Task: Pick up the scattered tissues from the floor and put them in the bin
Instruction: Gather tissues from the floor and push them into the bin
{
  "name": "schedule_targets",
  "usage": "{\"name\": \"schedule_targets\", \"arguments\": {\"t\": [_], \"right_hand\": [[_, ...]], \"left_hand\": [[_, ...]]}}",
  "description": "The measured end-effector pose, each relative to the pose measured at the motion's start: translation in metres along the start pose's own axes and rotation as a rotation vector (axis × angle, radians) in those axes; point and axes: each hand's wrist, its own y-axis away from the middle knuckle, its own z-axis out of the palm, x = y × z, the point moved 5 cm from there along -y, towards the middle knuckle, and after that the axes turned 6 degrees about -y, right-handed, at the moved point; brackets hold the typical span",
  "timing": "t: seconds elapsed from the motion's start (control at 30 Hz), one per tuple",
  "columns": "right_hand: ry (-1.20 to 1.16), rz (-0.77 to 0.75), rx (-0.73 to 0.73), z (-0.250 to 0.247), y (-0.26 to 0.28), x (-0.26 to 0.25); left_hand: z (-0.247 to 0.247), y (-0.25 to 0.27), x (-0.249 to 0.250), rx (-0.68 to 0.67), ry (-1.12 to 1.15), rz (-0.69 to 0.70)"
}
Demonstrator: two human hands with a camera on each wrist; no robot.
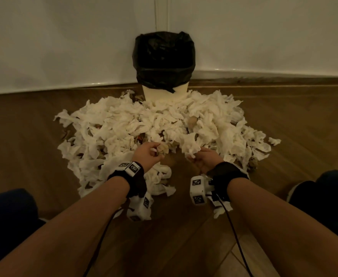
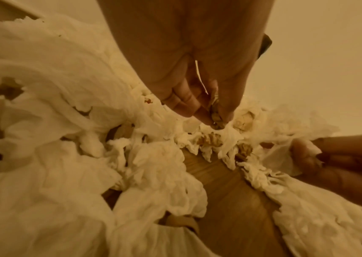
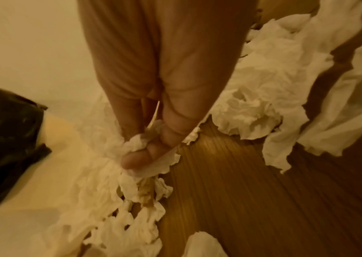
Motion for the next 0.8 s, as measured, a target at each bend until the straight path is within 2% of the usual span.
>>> {"name": "schedule_targets", "arguments": {"t": [0.2,0.37,0.63,0.8], "right_hand": [[-0.243,0.041,0.052,0.004,0.027,-0.022],[-0.469,0.025,-0.075,0.016,0.046,-0.046],[-0.484,-0.049,-0.133,0.042,0.066,-0.086],[-0.41,-0.098,-0.16,0.065,0.072,-0.123]], "left_hand": [[-0.019,0.005,0.013,0.003,0.086,-0.001],[-0.037,0.008,0.025,0.047,0.182,0.013],[-0.074,0.013,0.051,0.132,0.245,0.074],[-0.106,0.009,0.076,0.205,0.247,0.141]]}}
